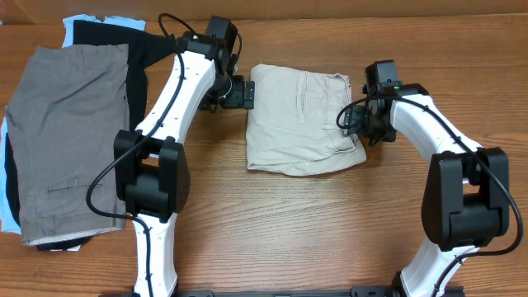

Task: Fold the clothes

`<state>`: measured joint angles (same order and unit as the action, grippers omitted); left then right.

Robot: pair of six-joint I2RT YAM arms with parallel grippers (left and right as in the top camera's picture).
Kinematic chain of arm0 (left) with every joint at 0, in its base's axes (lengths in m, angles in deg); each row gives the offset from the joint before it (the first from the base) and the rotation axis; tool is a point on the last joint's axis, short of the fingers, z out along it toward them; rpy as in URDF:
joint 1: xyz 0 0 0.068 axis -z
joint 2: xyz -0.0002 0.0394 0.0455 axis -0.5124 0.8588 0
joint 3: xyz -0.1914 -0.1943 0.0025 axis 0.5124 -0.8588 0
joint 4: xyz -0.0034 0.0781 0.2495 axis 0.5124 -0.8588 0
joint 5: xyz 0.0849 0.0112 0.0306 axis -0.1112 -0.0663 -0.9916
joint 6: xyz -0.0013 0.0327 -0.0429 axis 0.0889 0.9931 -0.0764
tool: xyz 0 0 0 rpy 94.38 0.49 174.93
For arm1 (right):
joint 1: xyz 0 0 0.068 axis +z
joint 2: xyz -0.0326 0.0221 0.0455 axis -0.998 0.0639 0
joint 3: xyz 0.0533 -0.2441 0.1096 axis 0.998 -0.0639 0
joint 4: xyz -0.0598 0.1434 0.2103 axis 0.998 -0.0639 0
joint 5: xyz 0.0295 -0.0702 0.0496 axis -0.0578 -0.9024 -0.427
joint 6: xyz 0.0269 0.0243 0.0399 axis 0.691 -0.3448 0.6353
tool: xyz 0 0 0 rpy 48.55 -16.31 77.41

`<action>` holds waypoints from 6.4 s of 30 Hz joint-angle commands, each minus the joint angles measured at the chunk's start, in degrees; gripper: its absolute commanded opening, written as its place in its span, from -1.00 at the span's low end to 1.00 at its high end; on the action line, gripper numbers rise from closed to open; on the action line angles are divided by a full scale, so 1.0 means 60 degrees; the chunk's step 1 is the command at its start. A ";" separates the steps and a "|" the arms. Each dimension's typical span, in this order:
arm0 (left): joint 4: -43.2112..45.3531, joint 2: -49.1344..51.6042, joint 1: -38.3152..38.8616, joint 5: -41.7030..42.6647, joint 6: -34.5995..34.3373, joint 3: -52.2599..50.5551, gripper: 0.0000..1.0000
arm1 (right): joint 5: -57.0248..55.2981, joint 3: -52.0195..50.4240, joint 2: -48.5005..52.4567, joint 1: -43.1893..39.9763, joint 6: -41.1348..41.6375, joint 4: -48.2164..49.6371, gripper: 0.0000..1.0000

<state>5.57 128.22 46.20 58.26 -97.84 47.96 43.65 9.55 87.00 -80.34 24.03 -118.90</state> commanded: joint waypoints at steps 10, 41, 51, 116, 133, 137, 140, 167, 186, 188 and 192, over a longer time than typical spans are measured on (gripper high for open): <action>-0.0277 -0.0361 -0.0113 -0.0069 0.0685 0.0812 1.00 | 0.0816 0.1432 -0.0033 -0.0266 0.0066 -0.0284 0.64; -0.4506 -0.2794 -0.0186 -0.0273 0.1071 0.7453 1.00 | 0.4707 0.1486 0.2248 -0.0248 0.0073 0.0430 0.18; -0.4521 -0.2779 -0.0277 -0.1279 0.0831 0.7337 1.00 | 0.6987 0.1617 0.2310 -0.0659 0.1570 0.3184 -0.92; -0.4291 -0.0605 -0.0248 -0.1304 -0.0433 0.6517 1.00 | 0.1971 0.1643 -0.0291 -0.5125 0.7599 0.5362 1.00; -0.4284 -0.0605 -0.0248 -0.1122 -0.0433 0.6517 1.00 | 0.5668 0.1643 -0.6371 -0.5125 0.0820 0.2732 1.00; -0.4284 -0.0605 -0.0248 -0.1126 -0.0430 0.6517 1.00 | 0.5807 0.1643 -0.7464 -0.5125 0.0029 0.1013 1.00; -0.4284 -0.0605 -0.0251 -0.1122 -0.0433 0.6517 0.99 | 0.5472 0.1643 -0.8032 -0.5129 0.0025 -0.0674 1.00; -0.4284 -0.0605 -0.0240 -0.1126 -0.0430 0.6517 0.99 | 0.2011 0.0069 -0.8779 -0.2670 0.0025 -0.1268 1.00; -0.4284 -0.0605 -0.0244 -0.1126 -0.0433 0.6517 1.00 | 0.0867 -1.0797 -1.5103 -0.0776 0.0025 0.7384 1.00; -0.4284 -0.0605 -0.0240 -0.1126 -0.0430 0.6517 1.00 | 0.0871 -1.1377 -1.5642 -0.0663 0.0029 0.7552 1.00; -0.4284 -0.0605 -0.0248 -0.1126 -0.0433 0.6517 1.00 | 0.0863 -1.2120 -1.6385 -0.0554 0.0025 0.7592 1.00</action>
<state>-20.33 123.89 44.93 51.46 -99.89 87.17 49.71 -60.66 -8.56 -84.25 24.23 -74.05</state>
